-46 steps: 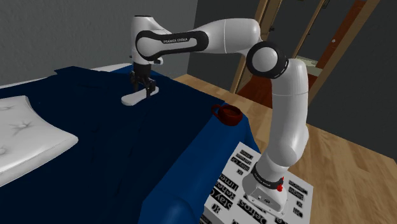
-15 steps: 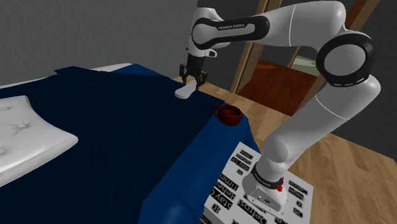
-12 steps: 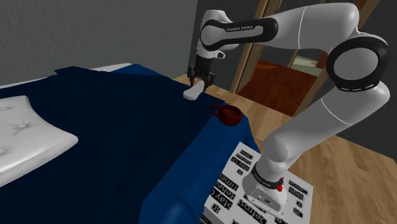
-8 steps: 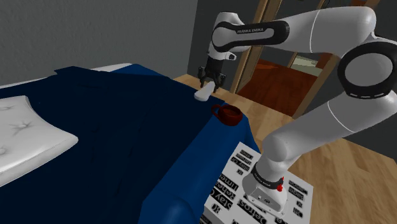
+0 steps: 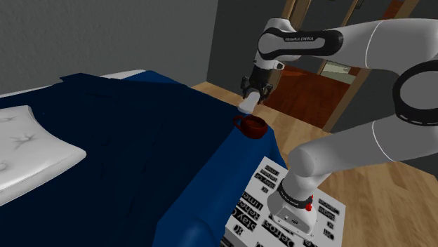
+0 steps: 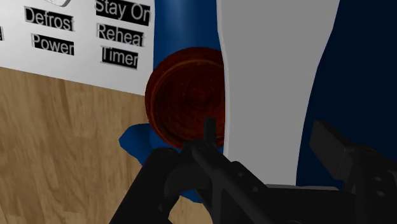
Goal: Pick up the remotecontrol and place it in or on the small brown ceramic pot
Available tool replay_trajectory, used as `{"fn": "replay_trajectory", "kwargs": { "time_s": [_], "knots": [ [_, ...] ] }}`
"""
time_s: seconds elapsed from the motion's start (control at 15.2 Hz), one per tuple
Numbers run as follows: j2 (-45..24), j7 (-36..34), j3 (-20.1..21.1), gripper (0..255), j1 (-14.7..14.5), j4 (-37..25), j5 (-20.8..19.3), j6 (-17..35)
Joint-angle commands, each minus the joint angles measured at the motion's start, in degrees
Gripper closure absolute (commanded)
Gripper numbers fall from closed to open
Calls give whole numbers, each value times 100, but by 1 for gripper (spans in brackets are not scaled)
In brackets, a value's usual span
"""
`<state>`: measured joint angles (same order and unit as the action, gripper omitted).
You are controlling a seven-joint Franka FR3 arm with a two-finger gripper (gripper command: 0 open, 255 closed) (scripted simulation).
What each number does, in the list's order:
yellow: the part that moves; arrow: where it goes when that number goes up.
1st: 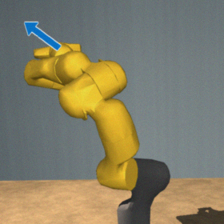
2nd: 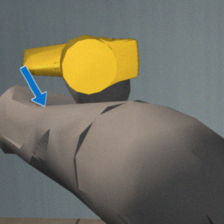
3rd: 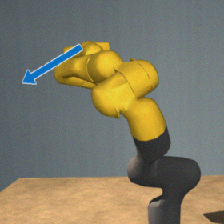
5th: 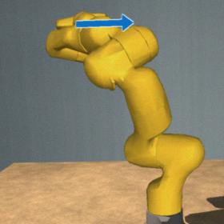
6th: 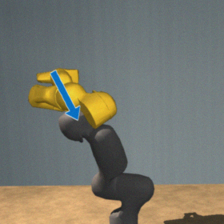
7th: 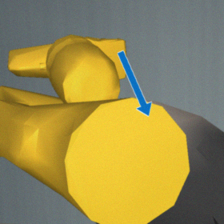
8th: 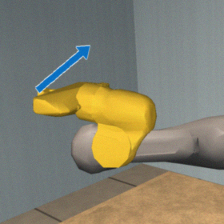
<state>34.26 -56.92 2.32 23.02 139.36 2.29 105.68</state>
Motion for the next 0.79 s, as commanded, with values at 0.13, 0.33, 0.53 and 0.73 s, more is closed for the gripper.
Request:
{"fn": "replay_trajectory", "kwargs": {
  "time_s": [0.13, 0.33, 0.53, 0.73],
  "knots": [
    [259, 372, -305, 255, 155, 278, -173, 13],
    [235, 375, -306, 255, 156, 494, -173, 252],
    [198, 379, -307, 255, 156, 701, -172, 497],
    [146, 383, -308, 255, 155, 899, -172, 747]
  ]
}}
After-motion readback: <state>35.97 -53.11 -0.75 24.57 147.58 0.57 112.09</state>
